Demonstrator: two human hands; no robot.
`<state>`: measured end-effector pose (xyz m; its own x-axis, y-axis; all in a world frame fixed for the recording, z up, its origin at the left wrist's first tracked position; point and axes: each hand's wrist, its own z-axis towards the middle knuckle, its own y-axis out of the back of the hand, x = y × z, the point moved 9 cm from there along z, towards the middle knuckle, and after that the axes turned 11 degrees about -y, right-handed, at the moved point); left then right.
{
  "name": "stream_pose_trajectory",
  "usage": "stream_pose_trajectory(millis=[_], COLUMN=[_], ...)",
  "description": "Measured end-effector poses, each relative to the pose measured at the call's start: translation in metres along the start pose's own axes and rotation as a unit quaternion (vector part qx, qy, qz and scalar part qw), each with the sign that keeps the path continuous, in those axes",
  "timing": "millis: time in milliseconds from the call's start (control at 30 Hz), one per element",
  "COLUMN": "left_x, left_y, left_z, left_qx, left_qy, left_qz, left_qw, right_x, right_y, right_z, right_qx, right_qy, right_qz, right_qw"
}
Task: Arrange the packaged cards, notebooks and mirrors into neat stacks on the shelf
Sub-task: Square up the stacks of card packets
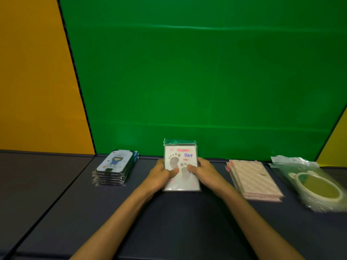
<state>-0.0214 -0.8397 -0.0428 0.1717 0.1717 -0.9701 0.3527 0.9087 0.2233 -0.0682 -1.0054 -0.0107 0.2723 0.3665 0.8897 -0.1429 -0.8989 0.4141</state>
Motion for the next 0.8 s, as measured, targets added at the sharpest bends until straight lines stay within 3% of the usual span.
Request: stream_pose_trajectory(millis=[267,600,667,800], left_x=[0.015,0.003,0.002,-0.002], left_y=[0.010,0.007,0.009,0.012], left_z=[0.008,-0.001,-0.007,-0.018], left_qx=[-0.008,0.006,0.049,0.149], left_qy=[0.045,0.032,0.030,0.003], left_qz=[0.101,0.077,0.081,0.206], left_qw=[0.994,0.996,0.995,0.967], right_x=[-0.019,-0.021,-0.023,-0.031], right_y=[-0.006,0.001,0.001,-0.011], right_z=[0.002,0.006,0.001,-0.009], right_qx=[-0.003,-0.056,-0.021,0.097], right_qy=[-0.057,-0.063,-0.053,-0.025], right_qz=[-0.017,-0.119,-0.115,-0.116], right_qw=[0.998,0.989,0.992,0.988])
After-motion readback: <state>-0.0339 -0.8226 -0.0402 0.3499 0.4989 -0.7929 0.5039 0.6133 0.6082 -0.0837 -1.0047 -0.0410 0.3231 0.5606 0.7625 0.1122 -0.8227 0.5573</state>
